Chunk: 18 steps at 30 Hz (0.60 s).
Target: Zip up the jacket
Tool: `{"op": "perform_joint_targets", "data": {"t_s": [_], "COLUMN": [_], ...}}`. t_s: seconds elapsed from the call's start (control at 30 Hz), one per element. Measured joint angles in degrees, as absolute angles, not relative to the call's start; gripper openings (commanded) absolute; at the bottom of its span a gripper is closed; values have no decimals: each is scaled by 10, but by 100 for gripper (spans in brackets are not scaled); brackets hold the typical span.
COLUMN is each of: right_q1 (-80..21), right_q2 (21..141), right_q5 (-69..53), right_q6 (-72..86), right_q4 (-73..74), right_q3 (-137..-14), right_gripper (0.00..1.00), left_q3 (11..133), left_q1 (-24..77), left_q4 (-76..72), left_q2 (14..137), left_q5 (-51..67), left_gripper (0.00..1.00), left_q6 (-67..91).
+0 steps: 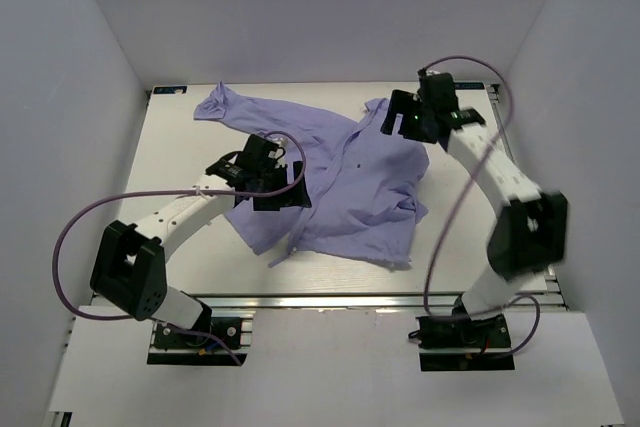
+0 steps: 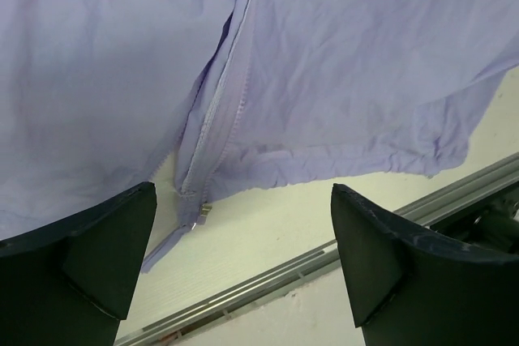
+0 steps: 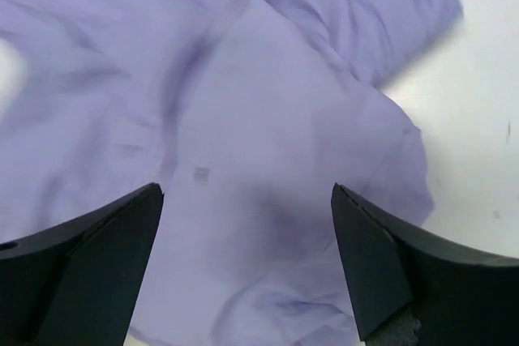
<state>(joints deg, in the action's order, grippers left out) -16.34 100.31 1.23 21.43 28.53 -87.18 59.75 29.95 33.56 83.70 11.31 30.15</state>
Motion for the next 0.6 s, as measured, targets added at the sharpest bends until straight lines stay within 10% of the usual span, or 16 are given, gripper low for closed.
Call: {"op": "perform_joint_targets", "data": {"t_s": [0.27, 0.6], "right_q1": [-228, -361], "right_q2": [653, 700], "right_q5": [6, -39], "right_q6": [255, 362], "right_q4": [207, 192], "right_q3": [-580, -387], "right_gripper": [89, 89], "left_q3": [635, 698], "left_q1": [300, 272], "left_q4": [361, 343], "left_q2": [842, 938], "left_q5": [69, 27], "left_gripper": [98, 98], "left_q6": [317, 317]}}
